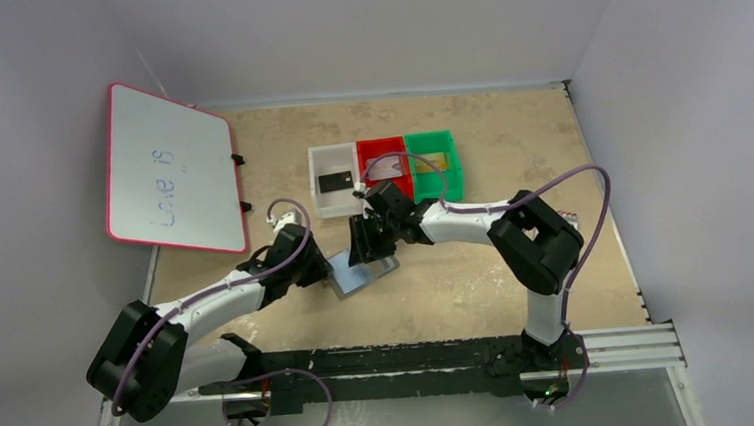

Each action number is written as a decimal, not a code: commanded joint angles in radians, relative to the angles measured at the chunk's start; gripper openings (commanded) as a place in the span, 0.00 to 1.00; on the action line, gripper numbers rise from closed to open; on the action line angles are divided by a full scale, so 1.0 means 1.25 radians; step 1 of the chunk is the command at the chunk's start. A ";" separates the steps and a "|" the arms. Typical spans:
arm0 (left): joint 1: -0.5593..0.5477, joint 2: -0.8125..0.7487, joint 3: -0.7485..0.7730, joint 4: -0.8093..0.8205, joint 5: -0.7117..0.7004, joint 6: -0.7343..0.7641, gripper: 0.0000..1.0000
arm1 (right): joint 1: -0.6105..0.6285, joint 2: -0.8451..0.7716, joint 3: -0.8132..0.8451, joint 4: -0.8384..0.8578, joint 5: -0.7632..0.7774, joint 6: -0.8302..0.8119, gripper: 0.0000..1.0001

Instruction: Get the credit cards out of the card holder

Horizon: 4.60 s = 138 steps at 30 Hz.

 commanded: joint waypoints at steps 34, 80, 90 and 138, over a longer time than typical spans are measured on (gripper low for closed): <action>-0.001 0.011 0.008 -0.008 0.018 0.008 0.25 | 0.013 -0.029 0.039 -0.123 0.139 -0.047 0.44; -0.001 -0.151 0.012 -0.114 -0.103 -0.035 0.31 | 0.036 -0.055 0.026 0.073 -0.102 0.005 0.45; -0.001 -0.187 0.060 -0.022 0.018 -0.046 0.42 | -0.036 -0.214 -0.040 -0.036 0.180 0.031 0.44; -0.052 0.197 -0.033 0.394 0.160 -0.211 0.23 | -0.105 -0.061 -0.167 0.054 -0.025 -0.005 0.18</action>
